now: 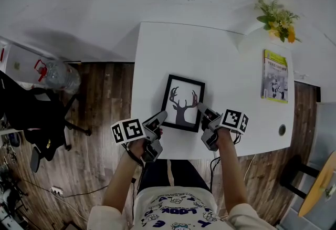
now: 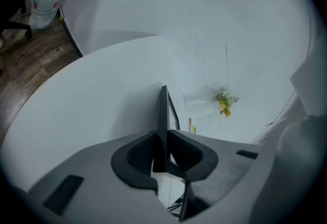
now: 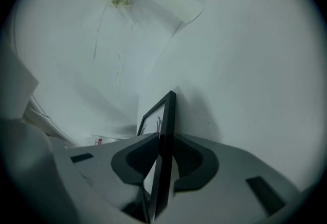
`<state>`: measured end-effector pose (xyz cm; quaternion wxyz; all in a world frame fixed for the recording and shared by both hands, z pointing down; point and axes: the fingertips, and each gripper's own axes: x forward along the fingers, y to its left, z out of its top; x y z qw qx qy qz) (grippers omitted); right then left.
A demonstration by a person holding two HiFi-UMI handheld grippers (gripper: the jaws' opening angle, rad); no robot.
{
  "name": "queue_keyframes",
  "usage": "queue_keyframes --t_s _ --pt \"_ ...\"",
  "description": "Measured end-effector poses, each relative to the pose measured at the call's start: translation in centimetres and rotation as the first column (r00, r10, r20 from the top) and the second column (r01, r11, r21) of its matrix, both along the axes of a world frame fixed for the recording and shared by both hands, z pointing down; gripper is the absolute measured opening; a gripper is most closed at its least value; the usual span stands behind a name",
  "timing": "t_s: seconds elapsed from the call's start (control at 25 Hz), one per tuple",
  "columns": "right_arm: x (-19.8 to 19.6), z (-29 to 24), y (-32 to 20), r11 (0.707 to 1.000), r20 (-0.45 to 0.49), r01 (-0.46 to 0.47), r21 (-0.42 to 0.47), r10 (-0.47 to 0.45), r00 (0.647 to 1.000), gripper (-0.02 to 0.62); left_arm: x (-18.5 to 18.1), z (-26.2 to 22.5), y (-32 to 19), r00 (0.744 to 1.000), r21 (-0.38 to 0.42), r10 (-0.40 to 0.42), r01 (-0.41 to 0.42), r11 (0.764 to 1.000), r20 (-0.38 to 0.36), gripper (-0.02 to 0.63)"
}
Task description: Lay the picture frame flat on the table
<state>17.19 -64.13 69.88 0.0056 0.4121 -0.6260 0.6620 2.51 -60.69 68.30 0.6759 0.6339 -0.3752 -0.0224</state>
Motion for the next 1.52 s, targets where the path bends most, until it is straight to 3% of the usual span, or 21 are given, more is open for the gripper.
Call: queue_keyframes --t_s 0.36,0.6,0.96,1.12,1.32,1.4,1.52 --pt "-0.2 1.0 0.3 0.999 -0.143 0.047 -0.020 -0.049 0.989 0.084 -0.3 1.2 0.3 0.988 -0.009 0.035 -0.034 0.999 0.149 0.100" --pt "0.0 1.8 0.4 0.997 -0.214 0.066 -0.028 -0.070 0.974 0.087 -0.6 2.8 1.2 0.947 -0.058 0.106 -0.093 0.994 0.302 0.120" --pt "-0.3 1.7 0.3 0.996 -0.340 0.090 -0.007 -0.087 0.936 0.098 -1.6 1.9 1.3 0.930 -0.015 0.096 -0.097 0.995 0.354 0.120" --pt "-0.1 1.3 0.4 0.995 -0.436 0.102 0.004 -0.090 0.895 0.194 -2.9 0.3 0.6 0.916 0.048 0.044 -0.068 0.997 0.399 0.120" --pt "2.1 -1.8 -0.3 0.985 -0.582 0.122 0.126 -0.026 0.813 0.204 -4.9 -3.4 -1.0 0.872 0.179 -0.033 -0.063 0.982 0.488 0.120" --pt "2.6 -4.4 -1.2 0.964 -0.614 0.131 0.229 0.039 0.788 0.202 -5.6 -5.6 -1.9 0.852 0.250 -0.077 -0.065 0.966 0.518 0.120" --pt "2.7 -9.1 -2.4 0.905 -0.651 0.170 0.390 0.140 0.746 0.193 -6.7 -9.6 -3.2 0.798 0.377 -0.157 -0.093 0.922 0.581 0.097"
